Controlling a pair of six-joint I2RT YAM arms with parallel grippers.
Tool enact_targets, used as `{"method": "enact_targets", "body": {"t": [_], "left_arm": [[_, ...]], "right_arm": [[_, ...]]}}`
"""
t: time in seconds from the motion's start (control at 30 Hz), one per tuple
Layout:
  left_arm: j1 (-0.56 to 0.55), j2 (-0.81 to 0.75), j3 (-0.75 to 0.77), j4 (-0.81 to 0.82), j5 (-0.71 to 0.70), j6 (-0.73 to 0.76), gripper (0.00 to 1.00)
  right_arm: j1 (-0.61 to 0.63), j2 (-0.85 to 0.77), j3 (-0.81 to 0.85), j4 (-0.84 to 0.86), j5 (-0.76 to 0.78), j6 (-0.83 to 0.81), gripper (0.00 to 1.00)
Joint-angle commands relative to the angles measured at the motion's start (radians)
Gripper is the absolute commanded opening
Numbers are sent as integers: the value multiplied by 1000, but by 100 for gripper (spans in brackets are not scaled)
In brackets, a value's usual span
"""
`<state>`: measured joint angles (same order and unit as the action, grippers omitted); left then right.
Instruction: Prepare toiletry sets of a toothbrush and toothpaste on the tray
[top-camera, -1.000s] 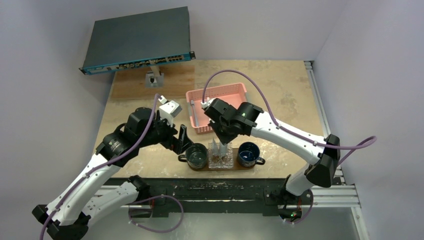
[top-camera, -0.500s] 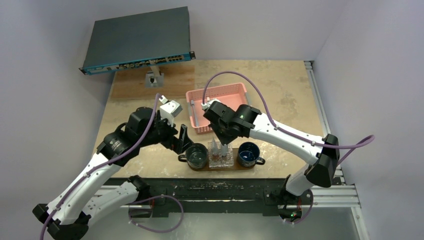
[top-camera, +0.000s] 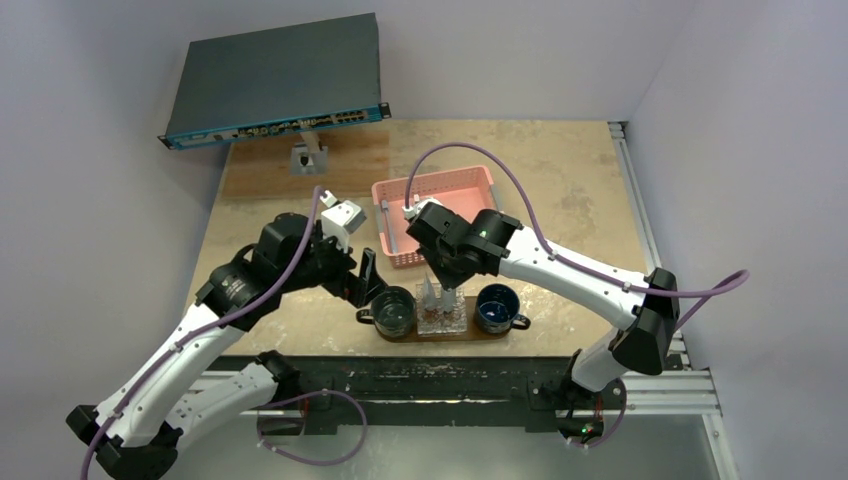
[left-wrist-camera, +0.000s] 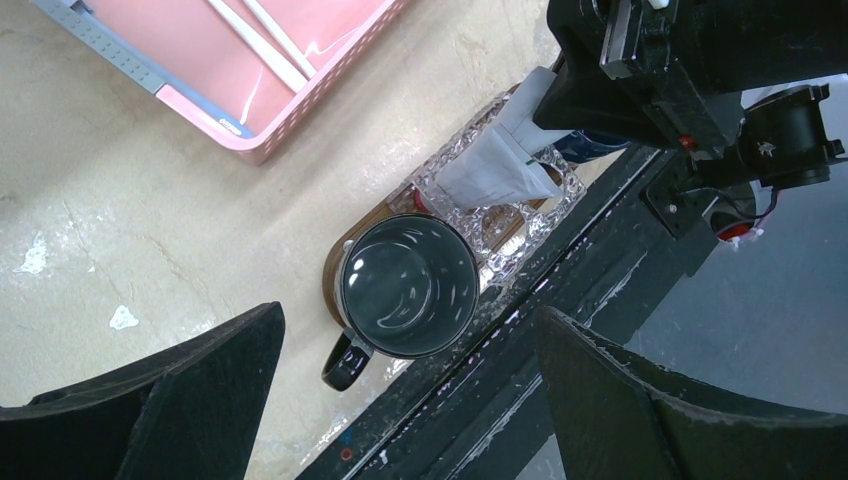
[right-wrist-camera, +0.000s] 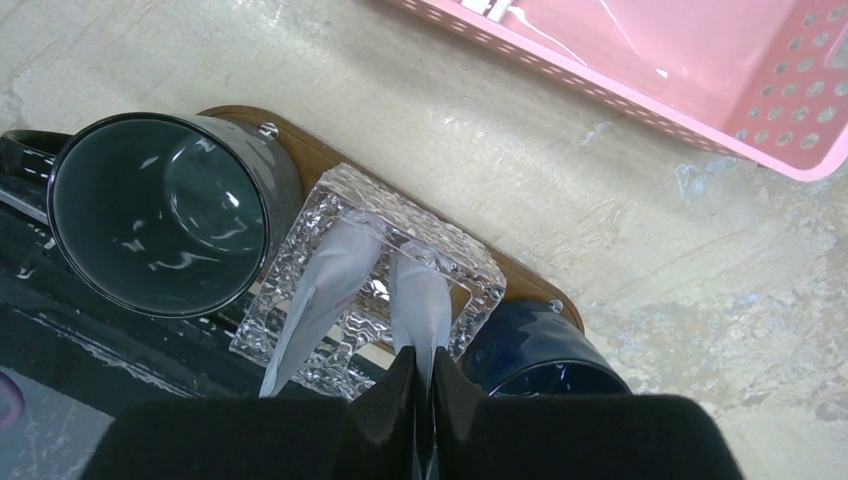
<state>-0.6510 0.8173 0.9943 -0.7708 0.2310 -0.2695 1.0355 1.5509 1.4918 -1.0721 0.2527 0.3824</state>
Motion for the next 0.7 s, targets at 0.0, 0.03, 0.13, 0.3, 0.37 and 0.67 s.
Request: {"method": "enact_targets", "body": {"t": [0.0,0.03,0.13,0.3,0.37,0.67], "left_arm": [[2,2,-3,37,1,9,96],[2,3,-3,36,1,10,96],[1,6,-3,37,-2,10,96],[2,14,-2,37,-4,10,96],[2,18,-3,37,-6,10,96],[2,34,-1,37,-16,16,96]], "right_arm": [[4,-37,-7,31,41,14,15],[3,-40,-6,29,43,15,18],[4,-51,10,26,50,15,28],[4,-64,43,21,62,16,40],[4,-67,57,18,70,26,42],[-36,0,173,59,117,-57,51]]}}
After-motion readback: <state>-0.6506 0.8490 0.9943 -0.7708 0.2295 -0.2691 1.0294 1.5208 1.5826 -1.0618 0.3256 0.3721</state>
